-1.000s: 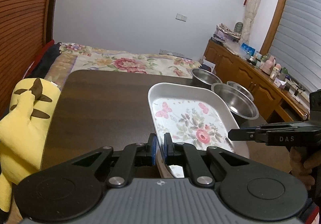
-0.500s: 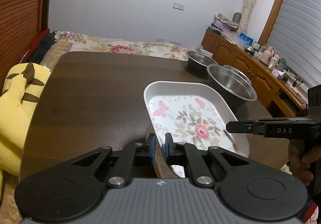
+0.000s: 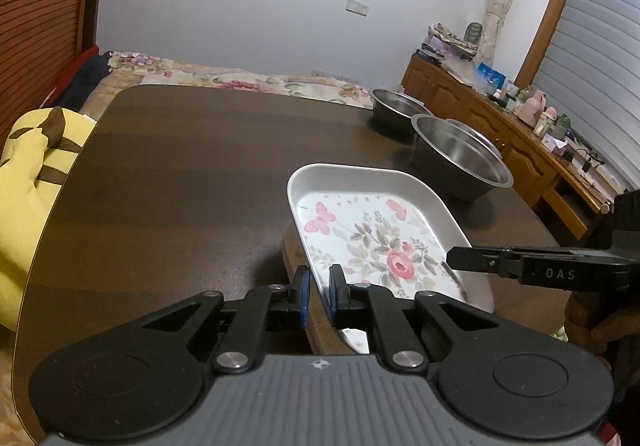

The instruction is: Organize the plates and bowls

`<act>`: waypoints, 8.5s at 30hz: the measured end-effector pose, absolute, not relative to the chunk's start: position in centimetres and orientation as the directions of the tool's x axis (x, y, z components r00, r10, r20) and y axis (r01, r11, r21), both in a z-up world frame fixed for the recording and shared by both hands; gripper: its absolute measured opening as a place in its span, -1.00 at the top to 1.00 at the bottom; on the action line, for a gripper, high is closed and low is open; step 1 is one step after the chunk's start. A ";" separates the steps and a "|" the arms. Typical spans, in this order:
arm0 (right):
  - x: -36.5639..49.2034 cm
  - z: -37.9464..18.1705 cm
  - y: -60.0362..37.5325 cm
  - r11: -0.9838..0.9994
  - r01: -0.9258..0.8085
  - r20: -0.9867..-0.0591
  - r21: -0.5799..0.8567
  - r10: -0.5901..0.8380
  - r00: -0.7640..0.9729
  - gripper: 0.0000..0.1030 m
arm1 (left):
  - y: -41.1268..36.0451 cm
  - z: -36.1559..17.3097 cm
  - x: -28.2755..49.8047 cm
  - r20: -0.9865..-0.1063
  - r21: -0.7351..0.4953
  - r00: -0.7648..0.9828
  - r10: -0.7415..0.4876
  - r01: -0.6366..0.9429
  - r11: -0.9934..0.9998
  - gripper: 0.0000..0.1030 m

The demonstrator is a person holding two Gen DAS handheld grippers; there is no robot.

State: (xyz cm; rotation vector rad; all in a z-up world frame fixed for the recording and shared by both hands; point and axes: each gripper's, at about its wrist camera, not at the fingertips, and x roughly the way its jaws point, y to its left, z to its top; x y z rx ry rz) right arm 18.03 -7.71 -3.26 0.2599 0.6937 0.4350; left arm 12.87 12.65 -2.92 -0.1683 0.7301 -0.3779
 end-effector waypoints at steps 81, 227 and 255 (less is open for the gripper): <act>15.8 0.8 -17.5 0.972 -0.209 -0.345 0.109 0.235 0.909 0.34 | 3.6 1.3 16.6 -0.526 -0.028 0.804 -0.277 0.308 0.951 0.17; 20.7 5.6 -28.3 0.966 -0.199 -0.421 0.163 0.251 0.872 0.42 | -4.1 3.7 17.6 -0.493 -0.129 0.809 -0.321 0.297 0.946 -0.03; 39.5 3.9 -24.6 0.943 -0.256 -0.627 0.213 0.333 0.704 0.13 | -4.6 2.0 35.2 -0.586 -0.167 0.750 -0.307 0.259 0.951 -0.08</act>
